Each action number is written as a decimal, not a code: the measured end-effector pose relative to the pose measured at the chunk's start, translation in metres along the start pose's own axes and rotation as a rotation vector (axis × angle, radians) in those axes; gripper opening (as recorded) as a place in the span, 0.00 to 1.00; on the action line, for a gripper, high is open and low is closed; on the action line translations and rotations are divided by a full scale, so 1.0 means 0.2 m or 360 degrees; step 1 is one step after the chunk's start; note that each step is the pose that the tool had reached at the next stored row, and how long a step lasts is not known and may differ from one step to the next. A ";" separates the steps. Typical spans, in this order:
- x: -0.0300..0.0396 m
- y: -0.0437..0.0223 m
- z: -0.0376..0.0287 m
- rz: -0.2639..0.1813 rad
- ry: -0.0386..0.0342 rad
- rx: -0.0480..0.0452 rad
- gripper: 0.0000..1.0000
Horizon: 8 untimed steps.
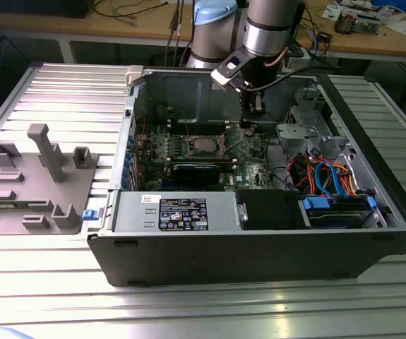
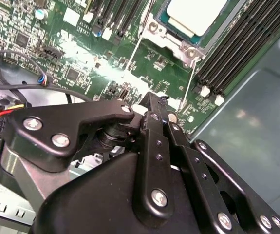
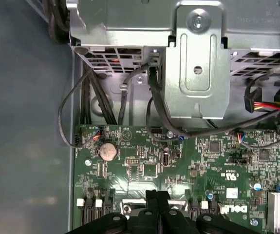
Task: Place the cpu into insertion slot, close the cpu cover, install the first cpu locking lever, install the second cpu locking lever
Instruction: 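Close the cpu cover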
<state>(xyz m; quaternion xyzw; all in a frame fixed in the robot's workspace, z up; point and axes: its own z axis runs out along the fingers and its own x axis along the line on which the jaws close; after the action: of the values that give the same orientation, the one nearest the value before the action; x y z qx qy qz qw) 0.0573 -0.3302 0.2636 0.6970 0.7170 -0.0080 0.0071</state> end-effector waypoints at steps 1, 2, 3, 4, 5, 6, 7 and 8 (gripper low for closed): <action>0.000 0.006 0.001 -0.0001 0.0000 0.0000 0.11; 0.001 0.022 0.004 -0.0003 0.0000 0.0000 0.11; 0.002 0.033 0.006 -0.0005 0.0000 0.0000 0.11; 0.003 0.043 0.008 -0.0007 0.0000 0.0000 0.11; 0.003 0.049 0.010 -0.0008 0.0000 0.0000 0.11; 0.004 0.053 0.012 -0.0008 0.0000 0.0000 0.11; 0.004 0.057 0.015 -0.0008 0.0000 0.0000 0.11; 0.004 0.060 0.018 -0.0008 0.0000 0.0000 0.11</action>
<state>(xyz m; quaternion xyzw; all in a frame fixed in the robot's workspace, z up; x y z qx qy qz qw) 0.0693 -0.3292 0.2599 0.6951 0.7188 -0.0080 0.0071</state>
